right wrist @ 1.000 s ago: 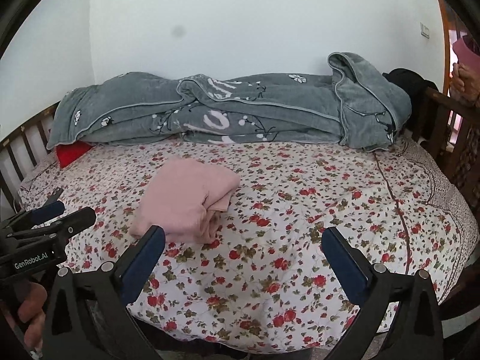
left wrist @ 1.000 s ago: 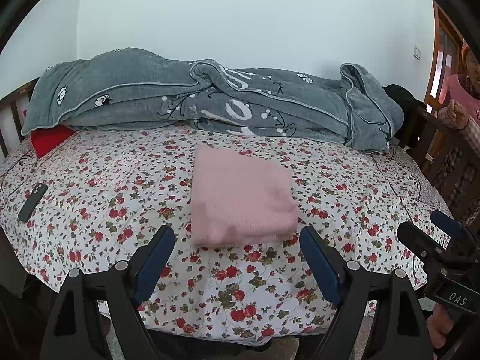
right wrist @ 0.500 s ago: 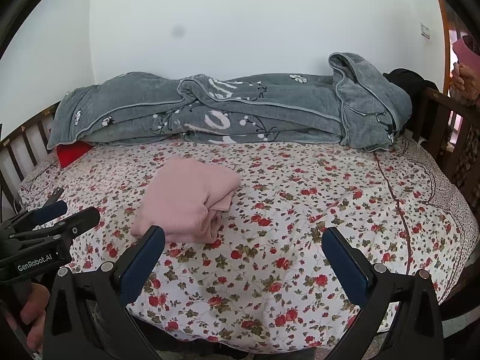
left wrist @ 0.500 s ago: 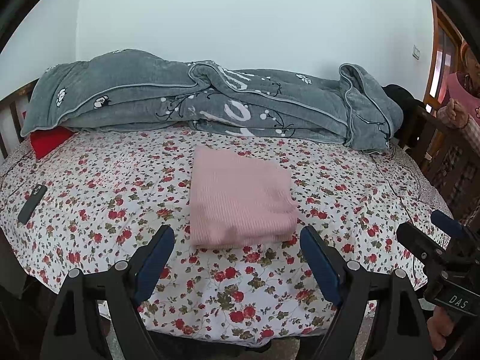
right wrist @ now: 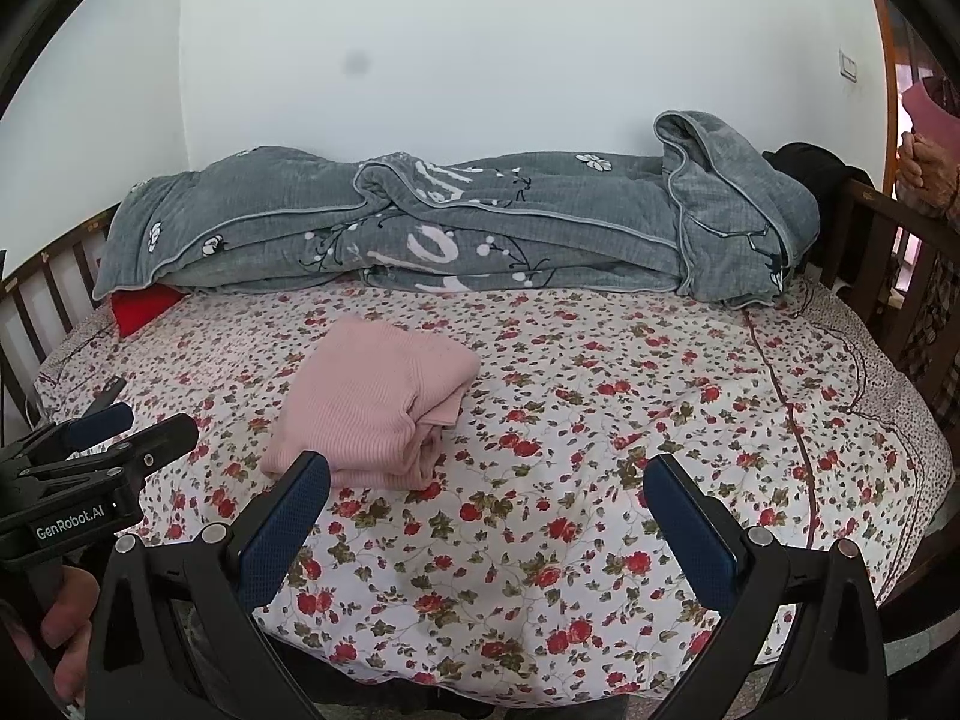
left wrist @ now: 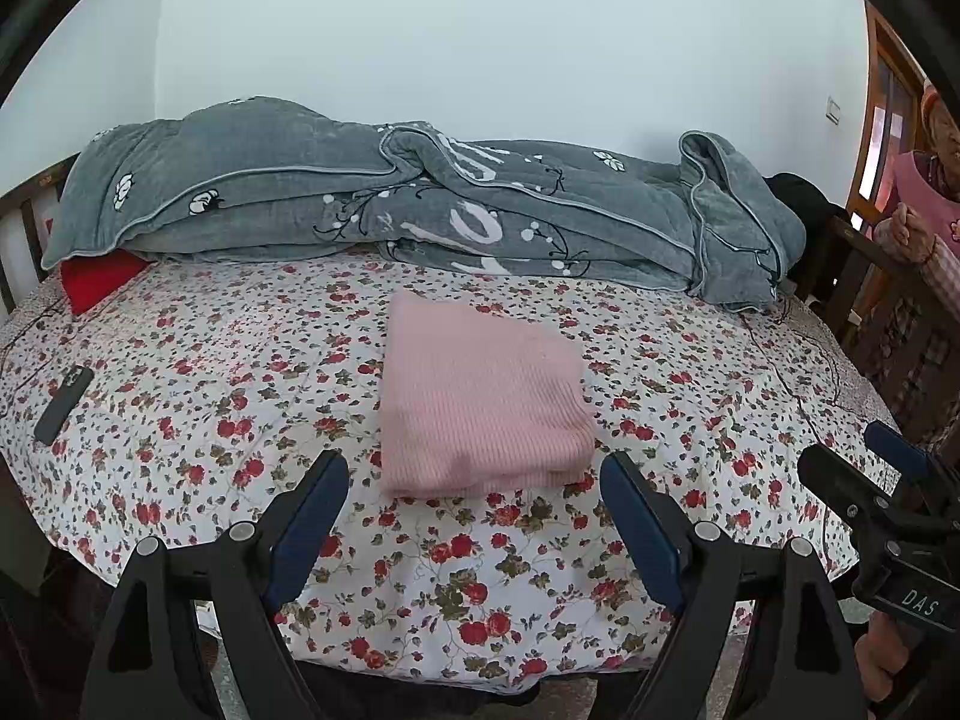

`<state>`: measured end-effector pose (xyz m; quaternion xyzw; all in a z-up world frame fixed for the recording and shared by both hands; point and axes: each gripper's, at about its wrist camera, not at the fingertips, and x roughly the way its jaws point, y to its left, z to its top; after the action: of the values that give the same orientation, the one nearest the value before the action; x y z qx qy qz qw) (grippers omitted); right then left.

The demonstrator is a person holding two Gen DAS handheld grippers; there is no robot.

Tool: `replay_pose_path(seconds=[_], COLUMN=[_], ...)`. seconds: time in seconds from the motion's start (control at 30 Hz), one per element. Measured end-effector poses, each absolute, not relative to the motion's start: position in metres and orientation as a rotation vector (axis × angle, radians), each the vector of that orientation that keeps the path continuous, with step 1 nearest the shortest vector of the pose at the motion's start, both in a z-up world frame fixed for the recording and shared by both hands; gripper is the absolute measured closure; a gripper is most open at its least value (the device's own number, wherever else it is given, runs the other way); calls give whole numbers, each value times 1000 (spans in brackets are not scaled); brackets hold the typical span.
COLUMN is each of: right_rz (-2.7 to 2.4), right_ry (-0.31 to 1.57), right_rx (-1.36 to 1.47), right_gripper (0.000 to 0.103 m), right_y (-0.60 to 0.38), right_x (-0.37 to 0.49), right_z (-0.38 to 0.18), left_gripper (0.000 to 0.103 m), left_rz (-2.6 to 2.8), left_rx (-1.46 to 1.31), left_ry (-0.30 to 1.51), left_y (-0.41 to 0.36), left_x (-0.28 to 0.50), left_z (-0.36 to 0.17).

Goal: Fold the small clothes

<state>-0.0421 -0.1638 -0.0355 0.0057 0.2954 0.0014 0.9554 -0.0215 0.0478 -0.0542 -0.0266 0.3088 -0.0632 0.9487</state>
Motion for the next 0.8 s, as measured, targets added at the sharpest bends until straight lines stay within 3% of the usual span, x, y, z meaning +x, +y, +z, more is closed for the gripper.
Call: replay_pose_path(seconds=[0.8], right_rz=[4], right_ry=[598], right_rx=[13], right_gripper=[1], right_y=[-164], right_x=[-43], right_z=[-34], left_gripper=[16], left_rz=[-128], left_rx=[-56], left_ry=[618], left_y=[47], left_x=[-24], left_z=[-53])
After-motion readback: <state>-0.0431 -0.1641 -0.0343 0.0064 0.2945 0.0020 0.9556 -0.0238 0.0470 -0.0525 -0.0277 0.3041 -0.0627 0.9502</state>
